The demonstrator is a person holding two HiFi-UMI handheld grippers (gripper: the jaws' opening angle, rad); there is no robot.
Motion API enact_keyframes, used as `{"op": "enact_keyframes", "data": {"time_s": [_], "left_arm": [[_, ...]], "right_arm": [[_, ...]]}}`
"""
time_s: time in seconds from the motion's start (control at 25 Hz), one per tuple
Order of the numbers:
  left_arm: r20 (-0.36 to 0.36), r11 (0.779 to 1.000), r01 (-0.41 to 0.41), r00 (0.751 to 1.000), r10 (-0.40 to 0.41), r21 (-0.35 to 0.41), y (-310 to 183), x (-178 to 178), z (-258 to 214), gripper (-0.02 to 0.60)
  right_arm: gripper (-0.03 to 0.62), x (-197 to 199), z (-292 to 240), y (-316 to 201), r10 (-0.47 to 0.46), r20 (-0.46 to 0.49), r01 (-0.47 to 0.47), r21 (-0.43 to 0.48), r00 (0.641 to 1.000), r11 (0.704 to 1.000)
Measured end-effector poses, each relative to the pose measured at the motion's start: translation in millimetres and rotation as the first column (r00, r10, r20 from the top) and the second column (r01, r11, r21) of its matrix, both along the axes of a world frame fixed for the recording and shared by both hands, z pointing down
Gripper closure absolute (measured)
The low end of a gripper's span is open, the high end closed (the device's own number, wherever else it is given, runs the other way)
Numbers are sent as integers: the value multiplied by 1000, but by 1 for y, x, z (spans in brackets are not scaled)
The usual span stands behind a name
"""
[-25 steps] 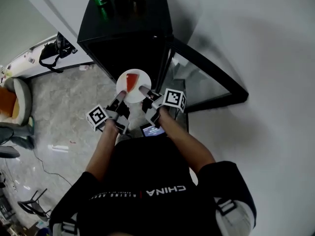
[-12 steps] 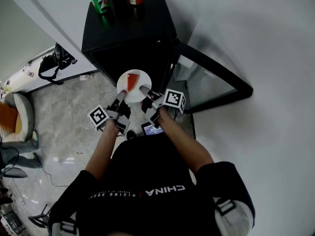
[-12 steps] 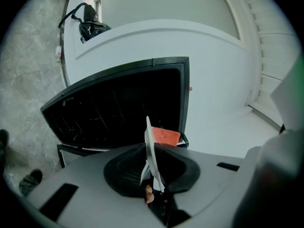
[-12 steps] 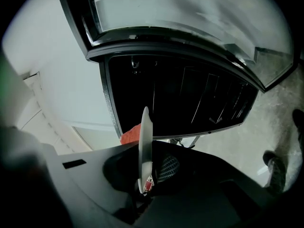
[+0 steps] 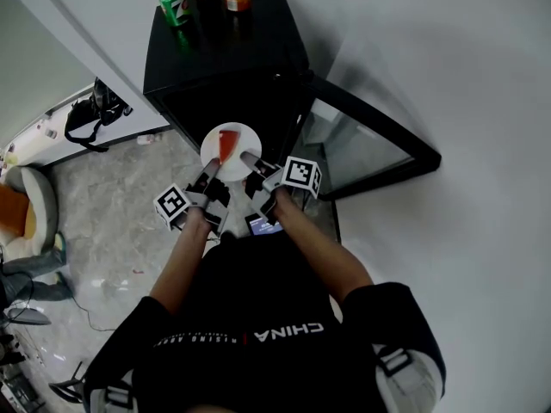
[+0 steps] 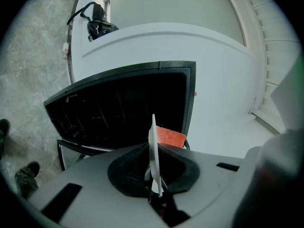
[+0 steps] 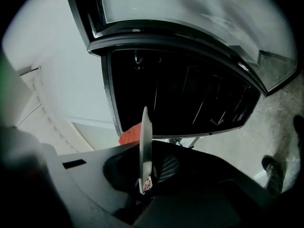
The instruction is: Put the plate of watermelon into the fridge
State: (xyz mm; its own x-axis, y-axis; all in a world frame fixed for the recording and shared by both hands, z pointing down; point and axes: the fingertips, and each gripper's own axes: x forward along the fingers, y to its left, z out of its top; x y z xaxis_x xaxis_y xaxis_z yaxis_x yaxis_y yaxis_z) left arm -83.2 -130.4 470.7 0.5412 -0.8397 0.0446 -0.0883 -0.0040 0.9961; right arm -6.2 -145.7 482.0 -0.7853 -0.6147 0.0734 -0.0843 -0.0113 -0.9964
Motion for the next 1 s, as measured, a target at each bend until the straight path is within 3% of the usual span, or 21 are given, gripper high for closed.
{"op": "enact_keyframes", "data": {"time_s": [1.0], "left_arm": [[-75, 997, 58, 995, -61, -47, -10, -4, 1, 546]], "right_arm": [[560, -7, -3, 2, -75, -160, 78, 11, 984, 997]]}}
